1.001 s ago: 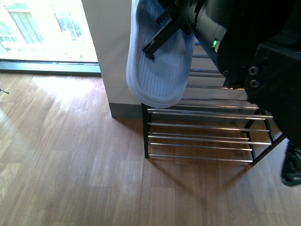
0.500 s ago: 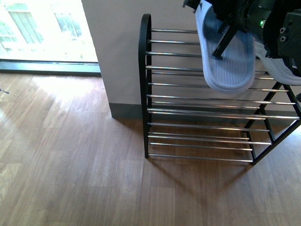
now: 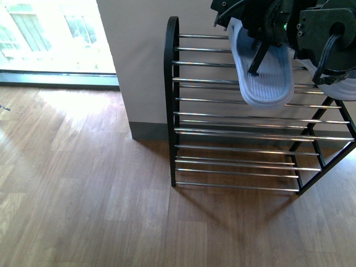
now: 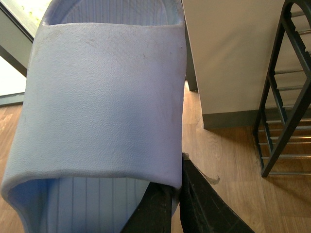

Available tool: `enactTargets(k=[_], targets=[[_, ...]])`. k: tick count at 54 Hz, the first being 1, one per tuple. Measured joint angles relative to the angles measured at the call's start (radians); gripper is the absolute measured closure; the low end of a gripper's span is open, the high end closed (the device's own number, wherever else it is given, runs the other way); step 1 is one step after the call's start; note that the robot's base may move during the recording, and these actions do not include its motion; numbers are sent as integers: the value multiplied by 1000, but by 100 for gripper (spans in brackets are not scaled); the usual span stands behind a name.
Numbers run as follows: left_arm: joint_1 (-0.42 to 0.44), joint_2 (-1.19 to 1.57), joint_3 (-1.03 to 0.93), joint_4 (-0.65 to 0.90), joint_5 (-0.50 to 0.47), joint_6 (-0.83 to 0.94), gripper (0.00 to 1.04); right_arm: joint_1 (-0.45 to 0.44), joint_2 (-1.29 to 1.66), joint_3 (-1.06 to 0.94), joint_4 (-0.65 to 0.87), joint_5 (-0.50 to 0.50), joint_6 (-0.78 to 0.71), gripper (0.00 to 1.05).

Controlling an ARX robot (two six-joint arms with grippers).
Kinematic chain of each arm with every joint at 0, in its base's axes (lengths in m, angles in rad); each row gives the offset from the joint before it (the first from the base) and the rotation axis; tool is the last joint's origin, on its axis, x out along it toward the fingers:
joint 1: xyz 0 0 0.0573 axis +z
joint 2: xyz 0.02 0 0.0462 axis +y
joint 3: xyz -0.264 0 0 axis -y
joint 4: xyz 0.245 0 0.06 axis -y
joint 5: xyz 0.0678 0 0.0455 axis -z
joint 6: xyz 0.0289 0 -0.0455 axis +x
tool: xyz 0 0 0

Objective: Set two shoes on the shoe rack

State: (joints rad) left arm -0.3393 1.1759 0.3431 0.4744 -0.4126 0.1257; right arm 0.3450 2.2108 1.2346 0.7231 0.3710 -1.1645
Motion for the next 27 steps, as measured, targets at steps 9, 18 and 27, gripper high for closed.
enactTargets(k=[9,18,27], targets=[[0,0,0,0,0,0,103,-13,51,67,-50,10,23,103],[0,0,0,0,0,0,103,-29,88,120,-64,29,29,103],[0,0,0,0,0,0,103,-51,116,161,-62,34,21,103]])
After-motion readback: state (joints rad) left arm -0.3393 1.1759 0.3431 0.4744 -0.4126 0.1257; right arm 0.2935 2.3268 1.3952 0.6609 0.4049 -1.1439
